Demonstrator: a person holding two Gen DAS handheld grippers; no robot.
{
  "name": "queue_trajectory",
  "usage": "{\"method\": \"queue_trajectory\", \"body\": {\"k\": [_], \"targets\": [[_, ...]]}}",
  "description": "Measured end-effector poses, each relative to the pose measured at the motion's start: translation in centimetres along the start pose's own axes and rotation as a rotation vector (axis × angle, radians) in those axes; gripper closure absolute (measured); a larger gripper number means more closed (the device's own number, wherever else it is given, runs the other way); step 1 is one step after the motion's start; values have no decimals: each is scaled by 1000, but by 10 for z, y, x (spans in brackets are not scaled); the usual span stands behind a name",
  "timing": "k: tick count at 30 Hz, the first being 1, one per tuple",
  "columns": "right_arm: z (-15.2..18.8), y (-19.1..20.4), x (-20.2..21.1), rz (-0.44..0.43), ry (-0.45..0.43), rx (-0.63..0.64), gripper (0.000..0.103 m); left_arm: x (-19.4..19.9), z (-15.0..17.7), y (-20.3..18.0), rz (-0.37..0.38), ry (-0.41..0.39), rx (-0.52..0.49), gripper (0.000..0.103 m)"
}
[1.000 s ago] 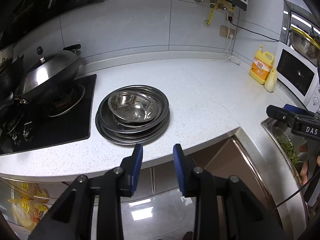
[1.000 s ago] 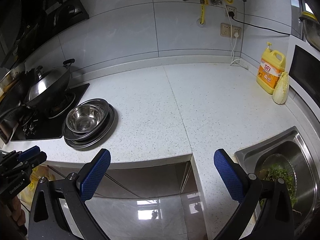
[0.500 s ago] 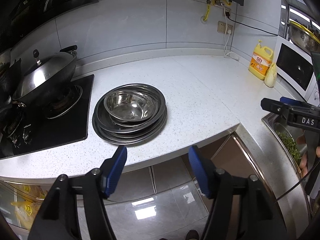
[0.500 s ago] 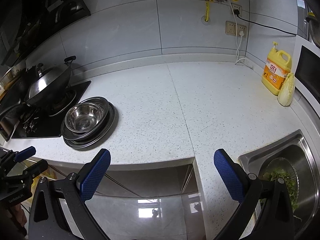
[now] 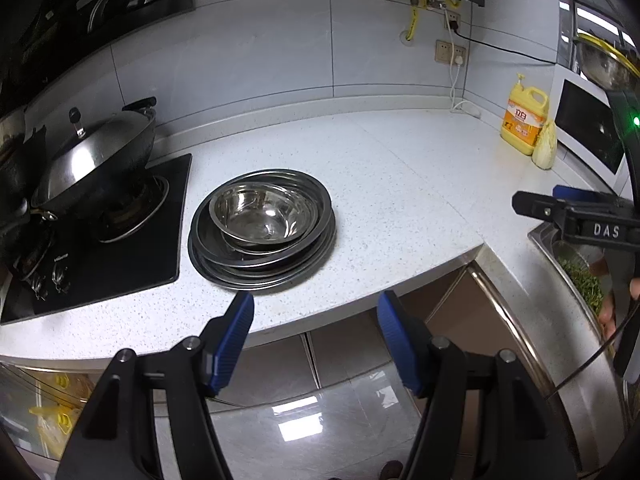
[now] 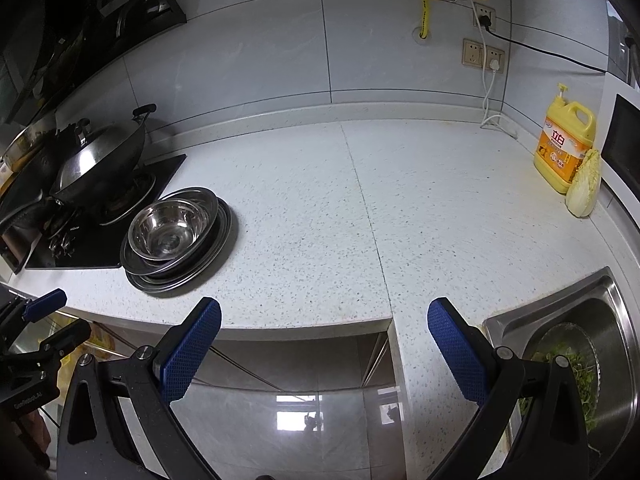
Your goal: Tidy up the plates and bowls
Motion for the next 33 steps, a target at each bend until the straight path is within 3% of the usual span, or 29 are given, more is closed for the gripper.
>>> {"method": "queue_trajectory", "body": {"k": [33], "targets": [[-7, -4, -6, -23, -5, 38, 1, 8, 1, 0, -5, -28, 41, 40]]}}
Point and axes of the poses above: each gripper's, at about its wrist camera, not at the fingertips, and x roughly against the way its jaws point, y to its left, z to its underside, the point moved 3 cm from there along -x, roughly the way its jaws point, and after that the axes turned 10 degrees about x, right-handed, at the moved point
